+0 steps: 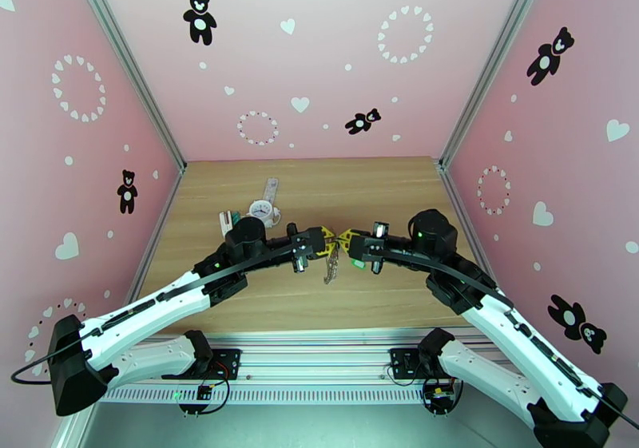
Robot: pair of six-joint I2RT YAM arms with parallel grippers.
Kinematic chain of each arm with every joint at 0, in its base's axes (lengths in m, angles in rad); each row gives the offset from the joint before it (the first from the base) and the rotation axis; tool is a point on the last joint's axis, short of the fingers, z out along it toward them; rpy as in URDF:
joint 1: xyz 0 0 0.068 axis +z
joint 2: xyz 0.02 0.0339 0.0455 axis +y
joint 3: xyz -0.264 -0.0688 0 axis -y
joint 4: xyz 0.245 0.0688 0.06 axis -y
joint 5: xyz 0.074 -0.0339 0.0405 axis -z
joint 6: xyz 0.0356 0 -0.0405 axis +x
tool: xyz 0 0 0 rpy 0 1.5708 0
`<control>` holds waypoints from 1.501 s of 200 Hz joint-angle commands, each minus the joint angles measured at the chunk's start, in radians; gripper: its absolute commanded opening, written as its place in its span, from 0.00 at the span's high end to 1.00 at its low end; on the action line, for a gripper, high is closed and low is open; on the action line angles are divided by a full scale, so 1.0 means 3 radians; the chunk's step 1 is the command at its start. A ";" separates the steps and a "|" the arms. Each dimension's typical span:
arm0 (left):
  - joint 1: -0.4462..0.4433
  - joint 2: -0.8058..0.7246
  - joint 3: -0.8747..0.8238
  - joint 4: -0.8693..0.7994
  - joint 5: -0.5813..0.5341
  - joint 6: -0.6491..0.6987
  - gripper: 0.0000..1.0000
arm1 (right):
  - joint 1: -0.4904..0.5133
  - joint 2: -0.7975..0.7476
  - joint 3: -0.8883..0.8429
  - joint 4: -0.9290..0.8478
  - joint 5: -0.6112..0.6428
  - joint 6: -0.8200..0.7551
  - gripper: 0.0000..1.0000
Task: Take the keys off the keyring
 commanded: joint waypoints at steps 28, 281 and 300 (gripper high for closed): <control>-0.0021 0.0023 0.0015 0.0070 0.0100 -0.0024 0.85 | 0.0013 0.0003 -0.0036 0.0187 -0.0107 0.0093 1.00; 0.0053 0.0158 0.0236 -0.0037 0.0094 -0.0008 0.98 | 0.0149 -0.0069 -0.0164 0.0028 0.0810 0.0493 0.56; 0.0050 0.0207 0.0279 -0.0068 0.0063 -0.0024 0.97 | 0.0204 -0.0040 -0.0168 0.0037 0.0814 0.0499 0.51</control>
